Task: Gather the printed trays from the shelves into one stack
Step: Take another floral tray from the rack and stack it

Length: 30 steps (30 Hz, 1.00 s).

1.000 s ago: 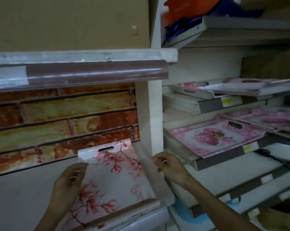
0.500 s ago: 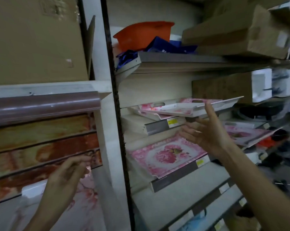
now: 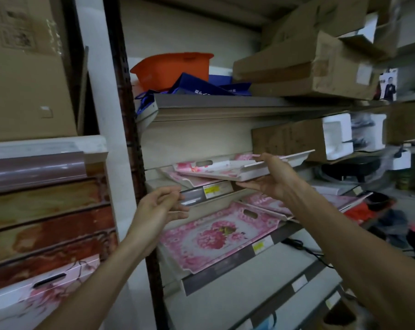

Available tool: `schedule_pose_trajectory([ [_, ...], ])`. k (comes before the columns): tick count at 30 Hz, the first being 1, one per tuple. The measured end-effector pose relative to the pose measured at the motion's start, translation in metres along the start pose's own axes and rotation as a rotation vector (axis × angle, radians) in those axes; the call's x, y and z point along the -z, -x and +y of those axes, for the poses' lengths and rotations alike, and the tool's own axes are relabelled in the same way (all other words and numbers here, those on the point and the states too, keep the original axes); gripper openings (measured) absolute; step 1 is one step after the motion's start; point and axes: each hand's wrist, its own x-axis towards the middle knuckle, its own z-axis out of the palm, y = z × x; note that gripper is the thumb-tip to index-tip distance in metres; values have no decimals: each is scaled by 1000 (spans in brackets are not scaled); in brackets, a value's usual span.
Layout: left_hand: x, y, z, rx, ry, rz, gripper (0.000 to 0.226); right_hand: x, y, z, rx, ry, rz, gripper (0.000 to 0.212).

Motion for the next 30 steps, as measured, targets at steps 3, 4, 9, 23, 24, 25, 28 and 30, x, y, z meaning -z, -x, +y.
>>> schedule_pose_trajectory([
  [3, -35, -13, 5, 186, 187, -85, 34, 14, 10, -11, 21, -33, -14, 16],
  [4, -46, -18, 5, 245, 269, -105, 41, 20, 15, -13, 25, -44, -22, 20],
  [9, -96, -36, 3, 421, 603, -204, 63, 51, 44, -11, 50, 3, -75, 36],
  [23, -153, -8, -23, 237, 819, -169, 31, 156, 104, 4, 81, -83, -108, 47],
  [24, -151, -1, -28, 219, 767, -179, 33, 167, 103, 6, 63, -87, -103, 48],
  [25, -150, 6, -34, 209, 732, -192, 37, 176, 102, 8, 40, -70, -84, 45],
  [28, -140, 28, -49, 232, 687, -185, 41, 203, 98, 15, -29, -4, -1, 31],
  [30, -134, 47, -53, 235, 657, -109, 25, 216, 95, 21, -57, 39, 50, 47],
])
